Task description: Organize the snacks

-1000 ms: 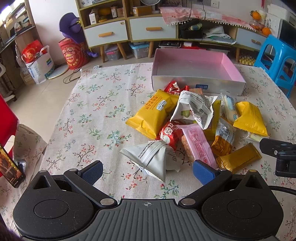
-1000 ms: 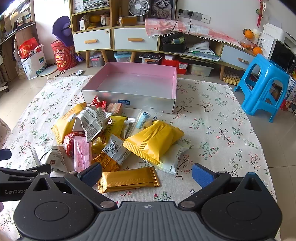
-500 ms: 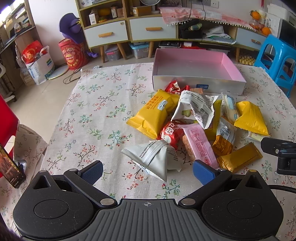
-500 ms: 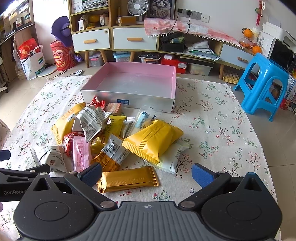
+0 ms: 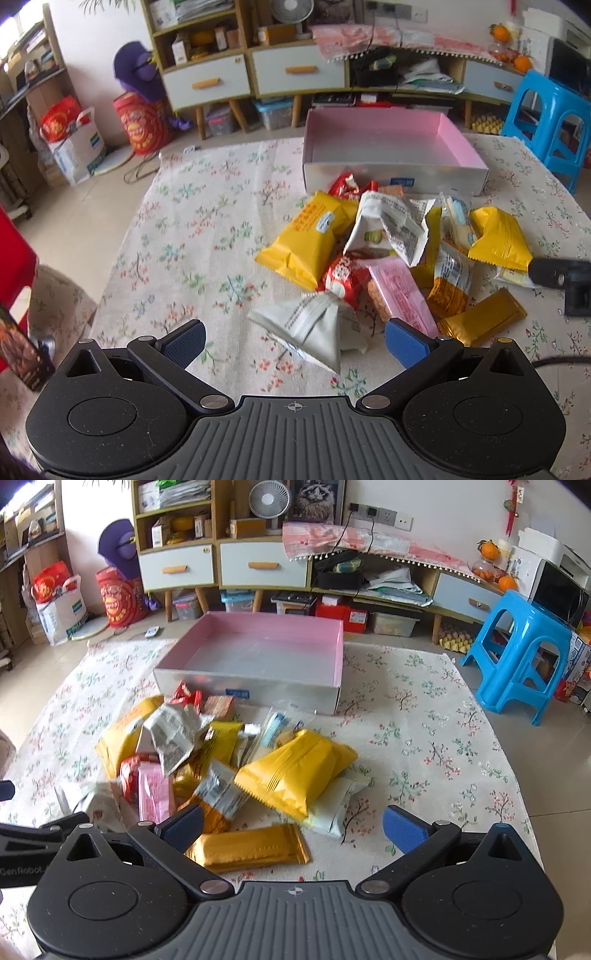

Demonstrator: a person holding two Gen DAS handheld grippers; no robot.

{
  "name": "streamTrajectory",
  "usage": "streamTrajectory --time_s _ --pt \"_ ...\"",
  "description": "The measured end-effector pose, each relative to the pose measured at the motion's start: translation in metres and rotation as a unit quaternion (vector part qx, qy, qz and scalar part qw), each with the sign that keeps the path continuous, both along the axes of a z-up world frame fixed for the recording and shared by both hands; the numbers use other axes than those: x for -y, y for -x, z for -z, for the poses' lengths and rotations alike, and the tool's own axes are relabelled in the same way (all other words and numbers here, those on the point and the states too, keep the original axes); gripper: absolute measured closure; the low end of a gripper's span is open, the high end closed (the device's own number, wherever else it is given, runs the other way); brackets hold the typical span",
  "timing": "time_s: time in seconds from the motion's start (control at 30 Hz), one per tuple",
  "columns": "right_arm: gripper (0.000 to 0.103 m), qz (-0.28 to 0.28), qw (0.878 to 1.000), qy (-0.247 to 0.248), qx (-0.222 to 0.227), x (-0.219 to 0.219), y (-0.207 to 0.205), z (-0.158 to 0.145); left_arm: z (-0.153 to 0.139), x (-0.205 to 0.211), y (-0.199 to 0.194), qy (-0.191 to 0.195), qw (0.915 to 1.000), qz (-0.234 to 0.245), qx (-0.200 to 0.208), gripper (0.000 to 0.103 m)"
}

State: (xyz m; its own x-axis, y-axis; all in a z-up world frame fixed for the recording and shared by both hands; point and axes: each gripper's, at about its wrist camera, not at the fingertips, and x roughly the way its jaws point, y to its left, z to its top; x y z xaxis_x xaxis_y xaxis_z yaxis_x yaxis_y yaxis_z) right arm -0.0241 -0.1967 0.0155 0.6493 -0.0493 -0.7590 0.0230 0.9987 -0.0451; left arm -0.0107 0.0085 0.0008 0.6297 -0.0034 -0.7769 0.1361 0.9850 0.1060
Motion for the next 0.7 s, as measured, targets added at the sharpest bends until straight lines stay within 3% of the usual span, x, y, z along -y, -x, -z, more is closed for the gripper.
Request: streamTrajectory --time_s 0.17,0.33,0.5,0.7 --pt "0.008 -0.025 1.0 0.008 0.003 0.007 -0.01 0.004 -0.002 -0.003 -0.006 0.018 0.9991 0.036 -0.013 0.0" --pt "0.008 -0.034 0.999 -0.023 -0.017 0.018 -0.025 0.007 -0.003 -0.003 -0.019 0.035 0.9961 0.065 -0.048 0.0" --pt "0.008 -0.042 0.998 -0.033 -0.031 0.022 -0.041 0.006 -0.007 0.004 -0.036 0.032 0.9965 0.066 -0.041 0.0" --pt "0.008 -0.022 0.995 -0.077 -0.055 0.037 -0.06 0.009 -0.005 0.009 -0.06 0.076 0.9922 0.094 -0.031 0.0"
